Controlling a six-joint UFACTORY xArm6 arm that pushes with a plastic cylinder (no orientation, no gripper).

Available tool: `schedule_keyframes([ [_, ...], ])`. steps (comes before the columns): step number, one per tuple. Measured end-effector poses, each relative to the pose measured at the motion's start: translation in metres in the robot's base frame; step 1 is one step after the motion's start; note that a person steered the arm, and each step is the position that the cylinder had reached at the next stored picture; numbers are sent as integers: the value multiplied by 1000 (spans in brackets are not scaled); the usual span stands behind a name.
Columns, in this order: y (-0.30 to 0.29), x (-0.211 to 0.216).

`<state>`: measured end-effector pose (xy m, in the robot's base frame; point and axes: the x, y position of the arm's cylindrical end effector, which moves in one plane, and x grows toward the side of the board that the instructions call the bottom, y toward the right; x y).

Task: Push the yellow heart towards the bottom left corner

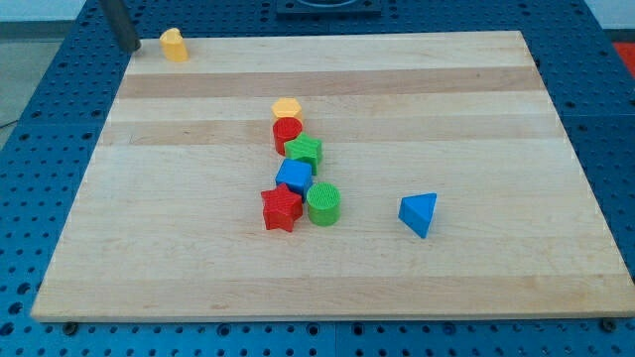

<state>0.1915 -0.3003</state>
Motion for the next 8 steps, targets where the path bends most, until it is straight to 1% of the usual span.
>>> schedule_keyframes([
  [1,22,-1],
  [2,83,14],
  [3,118,30],
  [5,123,6],
  [6,124,50],
  [7,124,103],
  [8,121,92],
])
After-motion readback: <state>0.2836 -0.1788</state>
